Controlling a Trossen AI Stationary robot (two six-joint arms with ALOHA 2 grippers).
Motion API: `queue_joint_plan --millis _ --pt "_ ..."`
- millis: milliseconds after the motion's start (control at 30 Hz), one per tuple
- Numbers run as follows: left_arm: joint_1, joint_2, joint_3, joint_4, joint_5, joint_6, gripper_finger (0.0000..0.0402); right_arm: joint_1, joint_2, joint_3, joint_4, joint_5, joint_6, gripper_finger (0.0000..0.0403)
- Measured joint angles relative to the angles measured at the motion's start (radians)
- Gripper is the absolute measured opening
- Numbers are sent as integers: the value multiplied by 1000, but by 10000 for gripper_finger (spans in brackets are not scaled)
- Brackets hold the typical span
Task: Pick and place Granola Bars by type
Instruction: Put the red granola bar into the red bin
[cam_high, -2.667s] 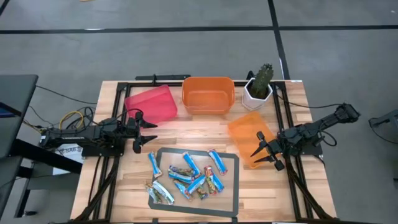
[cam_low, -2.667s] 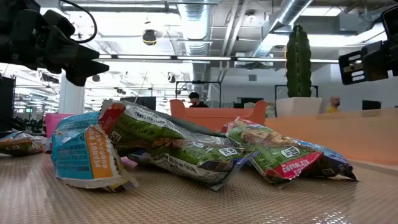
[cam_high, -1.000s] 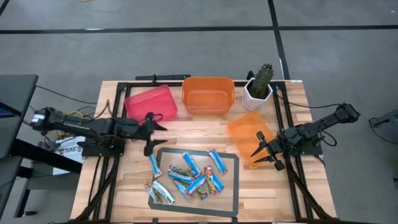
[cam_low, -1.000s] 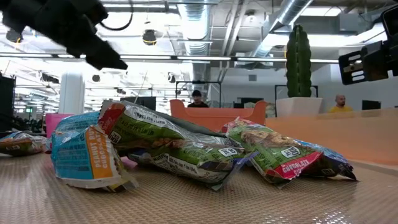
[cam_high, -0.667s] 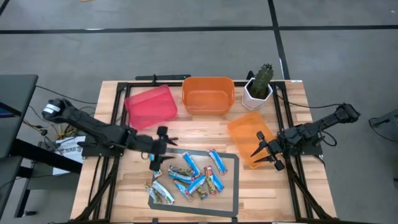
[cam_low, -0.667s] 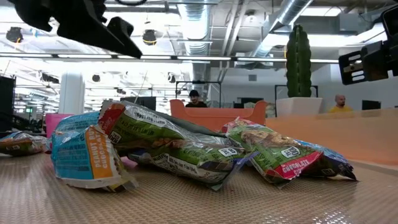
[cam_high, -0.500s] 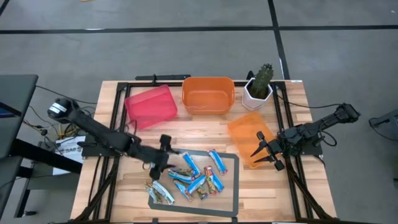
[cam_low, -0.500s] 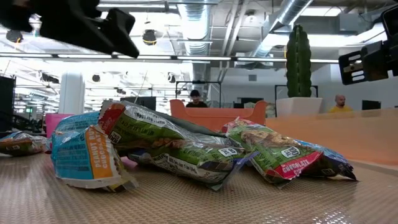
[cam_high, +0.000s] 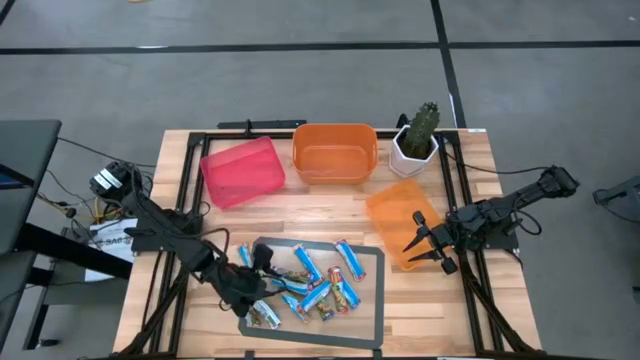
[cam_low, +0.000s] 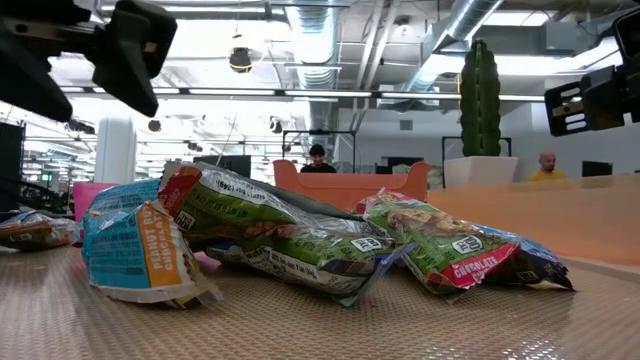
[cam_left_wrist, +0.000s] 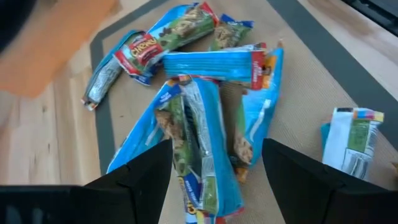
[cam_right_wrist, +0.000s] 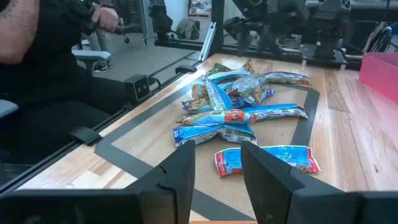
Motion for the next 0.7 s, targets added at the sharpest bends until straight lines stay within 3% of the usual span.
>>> queue_joint_plan --millis 367,700 --pt "68 35 1 -24 -2 -100 242 0 0 0 0 0 0 123" --pt "121 210 117 -71 121 -154 242 0 -1 0 0 0 0 123"
